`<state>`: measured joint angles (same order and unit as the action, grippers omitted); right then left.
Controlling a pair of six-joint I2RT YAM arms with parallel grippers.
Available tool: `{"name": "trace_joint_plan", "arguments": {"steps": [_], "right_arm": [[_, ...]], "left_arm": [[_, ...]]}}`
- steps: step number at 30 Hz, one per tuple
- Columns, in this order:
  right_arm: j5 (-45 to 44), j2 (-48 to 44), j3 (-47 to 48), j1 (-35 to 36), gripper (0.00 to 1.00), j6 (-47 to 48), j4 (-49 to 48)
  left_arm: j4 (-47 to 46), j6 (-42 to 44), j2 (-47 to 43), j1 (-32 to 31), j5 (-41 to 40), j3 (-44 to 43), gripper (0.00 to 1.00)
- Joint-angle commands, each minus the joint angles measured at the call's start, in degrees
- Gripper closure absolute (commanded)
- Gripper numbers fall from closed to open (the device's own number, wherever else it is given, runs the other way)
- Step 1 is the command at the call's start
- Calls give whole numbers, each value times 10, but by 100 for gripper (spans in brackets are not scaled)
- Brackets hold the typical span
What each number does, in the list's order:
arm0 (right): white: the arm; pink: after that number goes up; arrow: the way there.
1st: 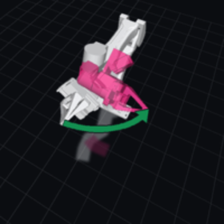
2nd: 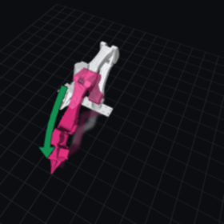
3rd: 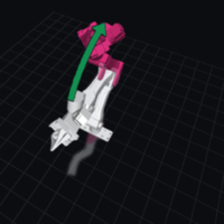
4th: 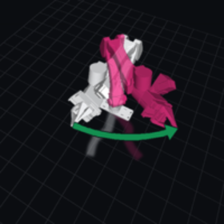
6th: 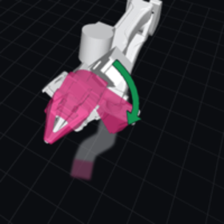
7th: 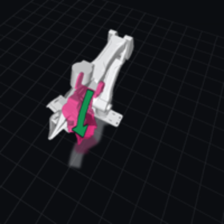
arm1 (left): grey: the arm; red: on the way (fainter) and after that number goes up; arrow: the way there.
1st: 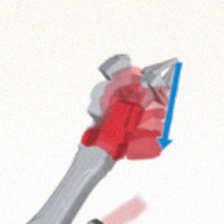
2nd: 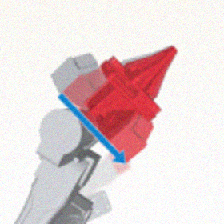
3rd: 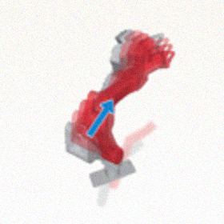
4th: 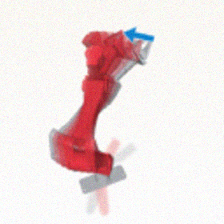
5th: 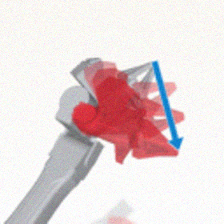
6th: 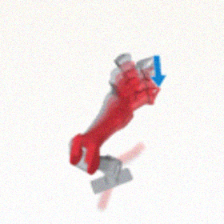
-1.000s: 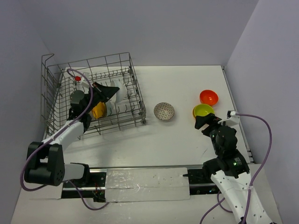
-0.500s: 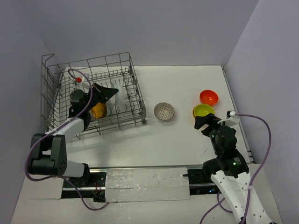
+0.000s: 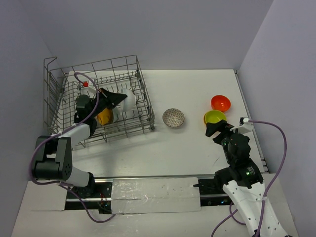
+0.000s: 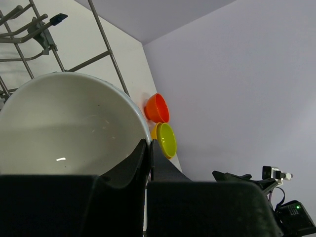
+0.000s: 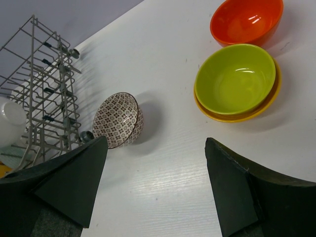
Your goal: Load the bowls into the dish rack
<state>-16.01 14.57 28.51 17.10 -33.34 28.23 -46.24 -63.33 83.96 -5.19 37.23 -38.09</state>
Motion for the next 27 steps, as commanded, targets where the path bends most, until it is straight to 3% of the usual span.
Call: {"name": "trace_joint_plan", "arguments": {"steps": [1, 27], "right_arm": [[-3, -6, -2, 0, 13, 6, -25], [-2, -13, -4, 0, 13, 6, -26]], "left_arm": [[-57, -10, -12, 10, -13, 7, 100], [-69, -48, -10, 41, -31, 74, 98]]}}
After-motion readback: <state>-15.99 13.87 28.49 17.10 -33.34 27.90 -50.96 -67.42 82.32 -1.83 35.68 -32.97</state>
